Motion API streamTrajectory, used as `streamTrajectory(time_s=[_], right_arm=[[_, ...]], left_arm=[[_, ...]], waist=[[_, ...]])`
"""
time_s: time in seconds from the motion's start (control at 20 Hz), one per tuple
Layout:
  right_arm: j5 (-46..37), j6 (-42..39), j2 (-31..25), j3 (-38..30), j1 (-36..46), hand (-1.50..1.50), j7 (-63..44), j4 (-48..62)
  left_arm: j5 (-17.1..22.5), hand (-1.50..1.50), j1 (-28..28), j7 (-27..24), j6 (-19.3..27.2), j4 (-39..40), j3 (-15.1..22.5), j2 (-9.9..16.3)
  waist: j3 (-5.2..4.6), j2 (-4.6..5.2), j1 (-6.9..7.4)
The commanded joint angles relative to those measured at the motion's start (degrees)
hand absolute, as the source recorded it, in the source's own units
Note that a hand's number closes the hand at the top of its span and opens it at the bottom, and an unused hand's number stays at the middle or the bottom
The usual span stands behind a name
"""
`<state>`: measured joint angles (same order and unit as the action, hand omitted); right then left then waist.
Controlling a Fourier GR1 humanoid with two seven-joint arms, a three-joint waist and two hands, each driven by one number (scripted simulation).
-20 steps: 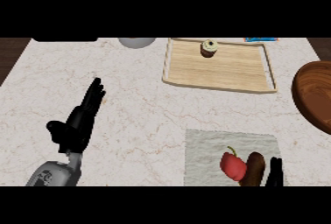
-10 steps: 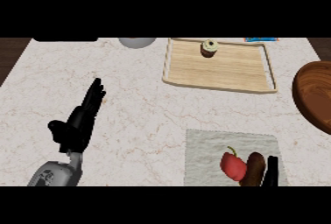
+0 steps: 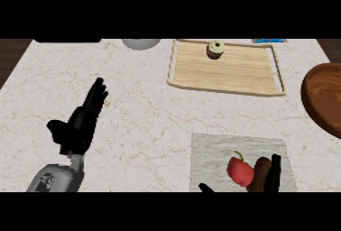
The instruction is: Pick the bell pepper from the placemat and place it in the bowl
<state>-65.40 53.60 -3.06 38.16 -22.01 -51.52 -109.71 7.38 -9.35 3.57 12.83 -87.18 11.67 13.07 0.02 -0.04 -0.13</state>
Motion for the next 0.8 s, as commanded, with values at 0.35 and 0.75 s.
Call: streamTrajectory(time_s=[0.35, 0.75], right_arm=[[-0.6, 3.3, 3.0, -5.2, 0.8, -1.50, -1.3, 12.2], [7.6, -1.1, 0.7, -6.9, 4.1, -1.50, 2.0, 11.8]], left_arm=[[-2.2, 0.00, -2.6, 0.7, -1.5, 1.3, -2.0, -2.5], [-4.7, 0.00, 2.6, -0.4, -2.3, -1.8, -2.3, -4.8]], waist=[[-0.03, 0.05, -0.14], [-0.02, 0.01, 0.04]])
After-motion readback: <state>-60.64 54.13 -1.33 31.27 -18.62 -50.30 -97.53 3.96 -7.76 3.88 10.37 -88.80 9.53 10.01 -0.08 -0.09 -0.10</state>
